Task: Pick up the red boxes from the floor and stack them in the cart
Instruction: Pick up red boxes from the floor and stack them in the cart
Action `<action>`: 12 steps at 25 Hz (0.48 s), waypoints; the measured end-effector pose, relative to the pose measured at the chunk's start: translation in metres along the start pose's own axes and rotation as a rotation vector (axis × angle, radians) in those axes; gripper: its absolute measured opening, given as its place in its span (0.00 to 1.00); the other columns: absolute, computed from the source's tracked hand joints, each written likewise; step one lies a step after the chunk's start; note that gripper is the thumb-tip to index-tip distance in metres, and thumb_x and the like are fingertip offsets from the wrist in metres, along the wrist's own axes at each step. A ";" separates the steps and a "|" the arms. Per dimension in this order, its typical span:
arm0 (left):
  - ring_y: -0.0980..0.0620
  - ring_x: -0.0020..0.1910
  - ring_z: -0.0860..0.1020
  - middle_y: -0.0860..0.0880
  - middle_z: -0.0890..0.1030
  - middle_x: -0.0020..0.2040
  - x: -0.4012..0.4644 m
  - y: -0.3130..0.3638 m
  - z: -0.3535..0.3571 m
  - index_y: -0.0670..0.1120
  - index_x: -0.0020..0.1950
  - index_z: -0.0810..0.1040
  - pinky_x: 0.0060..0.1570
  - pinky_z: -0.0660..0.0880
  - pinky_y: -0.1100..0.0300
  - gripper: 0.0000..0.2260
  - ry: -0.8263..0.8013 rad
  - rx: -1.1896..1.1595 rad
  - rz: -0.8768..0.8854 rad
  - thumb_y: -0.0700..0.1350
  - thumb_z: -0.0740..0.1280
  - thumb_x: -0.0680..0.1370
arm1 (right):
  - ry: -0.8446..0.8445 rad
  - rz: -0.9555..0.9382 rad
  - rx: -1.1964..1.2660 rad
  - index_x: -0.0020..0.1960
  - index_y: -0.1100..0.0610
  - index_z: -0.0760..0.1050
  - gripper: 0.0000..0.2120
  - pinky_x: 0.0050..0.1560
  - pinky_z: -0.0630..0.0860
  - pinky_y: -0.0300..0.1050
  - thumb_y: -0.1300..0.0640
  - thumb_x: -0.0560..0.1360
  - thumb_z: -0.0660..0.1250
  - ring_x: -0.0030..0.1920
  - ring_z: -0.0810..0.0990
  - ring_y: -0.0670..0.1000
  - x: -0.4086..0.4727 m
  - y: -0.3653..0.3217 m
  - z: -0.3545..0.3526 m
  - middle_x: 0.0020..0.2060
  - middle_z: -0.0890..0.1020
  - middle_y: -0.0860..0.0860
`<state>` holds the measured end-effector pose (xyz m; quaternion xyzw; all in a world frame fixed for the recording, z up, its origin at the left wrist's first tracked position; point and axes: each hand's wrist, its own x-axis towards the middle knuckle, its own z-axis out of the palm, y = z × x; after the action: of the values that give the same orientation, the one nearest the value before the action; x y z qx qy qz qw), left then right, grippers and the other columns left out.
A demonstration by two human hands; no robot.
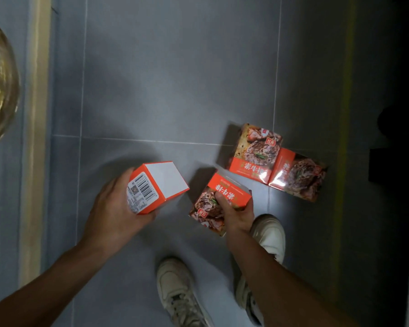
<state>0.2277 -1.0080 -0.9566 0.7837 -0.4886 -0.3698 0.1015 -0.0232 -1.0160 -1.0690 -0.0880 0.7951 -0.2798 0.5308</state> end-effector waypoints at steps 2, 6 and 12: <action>0.46 0.58 0.80 0.50 0.79 0.62 -0.006 0.004 -0.012 0.53 0.72 0.68 0.52 0.81 0.43 0.43 -0.018 0.016 0.005 0.56 0.84 0.61 | -0.059 -0.066 -0.067 0.75 0.52 0.66 0.48 0.54 0.78 0.38 0.61 0.61 0.86 0.61 0.79 0.50 -0.009 -0.012 -0.008 0.62 0.77 0.51; 0.48 0.57 0.80 0.51 0.79 0.60 -0.021 0.027 -0.048 0.54 0.70 0.68 0.51 0.81 0.45 0.43 0.001 0.014 0.014 0.56 0.83 0.60 | -0.075 -0.260 -0.381 0.74 0.45 0.64 0.55 0.65 0.74 0.48 0.47 0.54 0.88 0.64 0.72 0.47 -0.038 -0.044 -0.039 0.65 0.70 0.49; 0.50 0.55 0.80 0.53 0.80 0.57 -0.071 0.096 -0.140 0.55 0.67 0.70 0.49 0.81 0.47 0.39 0.028 -0.020 0.032 0.56 0.83 0.61 | -0.246 -0.449 -0.302 0.72 0.54 0.65 0.48 0.57 0.76 0.29 0.66 0.59 0.86 0.61 0.77 0.40 -0.139 -0.161 -0.092 0.64 0.74 0.46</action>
<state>0.2381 -1.0244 -0.7736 0.7798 -0.4960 -0.3619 0.1222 -0.0720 -1.0565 -0.8460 -0.3730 0.7180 -0.2559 0.5290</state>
